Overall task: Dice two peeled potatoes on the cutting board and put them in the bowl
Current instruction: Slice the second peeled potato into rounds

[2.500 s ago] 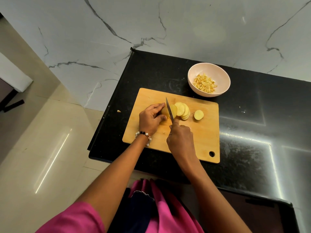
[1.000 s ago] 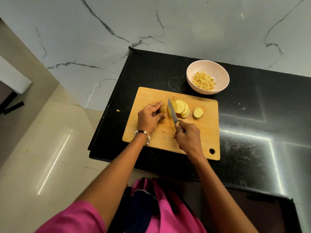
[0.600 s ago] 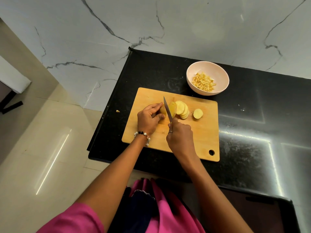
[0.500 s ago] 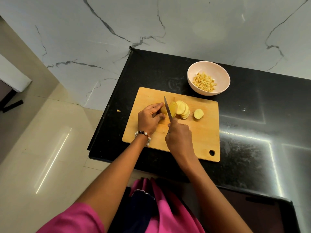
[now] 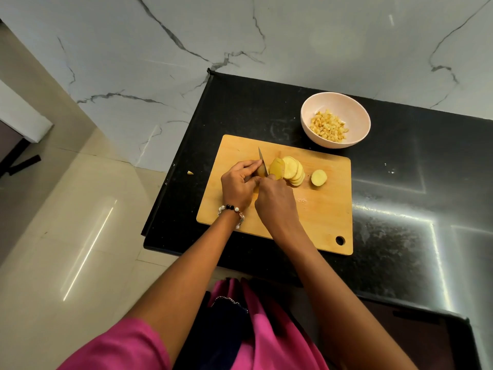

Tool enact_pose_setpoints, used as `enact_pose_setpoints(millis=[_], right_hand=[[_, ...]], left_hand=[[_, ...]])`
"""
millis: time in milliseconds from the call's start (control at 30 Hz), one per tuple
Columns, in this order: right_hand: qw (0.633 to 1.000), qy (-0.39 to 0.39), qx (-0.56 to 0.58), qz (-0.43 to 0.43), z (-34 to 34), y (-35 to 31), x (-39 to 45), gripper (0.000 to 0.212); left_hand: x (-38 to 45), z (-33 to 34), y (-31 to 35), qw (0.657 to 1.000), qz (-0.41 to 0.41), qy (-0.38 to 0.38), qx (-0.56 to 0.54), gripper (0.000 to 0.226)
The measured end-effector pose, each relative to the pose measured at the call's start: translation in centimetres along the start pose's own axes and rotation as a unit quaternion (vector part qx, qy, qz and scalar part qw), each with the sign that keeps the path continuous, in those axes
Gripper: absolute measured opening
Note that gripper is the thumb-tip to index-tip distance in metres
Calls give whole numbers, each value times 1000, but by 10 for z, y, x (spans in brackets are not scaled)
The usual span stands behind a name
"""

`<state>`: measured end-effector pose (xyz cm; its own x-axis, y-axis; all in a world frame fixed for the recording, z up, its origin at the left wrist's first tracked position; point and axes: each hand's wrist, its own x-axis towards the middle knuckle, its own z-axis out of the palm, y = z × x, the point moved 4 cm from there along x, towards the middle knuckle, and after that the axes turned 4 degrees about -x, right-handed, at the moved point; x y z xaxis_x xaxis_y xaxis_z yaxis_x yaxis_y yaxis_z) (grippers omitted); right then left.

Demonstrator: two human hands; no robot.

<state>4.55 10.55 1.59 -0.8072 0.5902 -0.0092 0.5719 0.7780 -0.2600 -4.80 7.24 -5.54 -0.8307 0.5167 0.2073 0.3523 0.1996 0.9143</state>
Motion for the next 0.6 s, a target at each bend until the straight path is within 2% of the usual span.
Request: enact_pose_setpoints(millis=[200, 400, 533, 600], right_hand=[[1000, -15, 7, 25, -3, 0, -19, 30], [999, -8, 49, 7, 9, -2, -2, 31], [1000, -18, 13, 22, 26, 4, -39, 32], [999, -18, 3, 38, 35, 8, -51, 40]], left_hand=[[-2, -1, 2, 1000, -23, 0, -18, 41], [-1, -4, 4, 999, -36, 4, -37, 39], [-1, -3, 6, 997, -60, 10, -43, 40], [0, -3, 6, 997, -64, 4, -38, 41]])
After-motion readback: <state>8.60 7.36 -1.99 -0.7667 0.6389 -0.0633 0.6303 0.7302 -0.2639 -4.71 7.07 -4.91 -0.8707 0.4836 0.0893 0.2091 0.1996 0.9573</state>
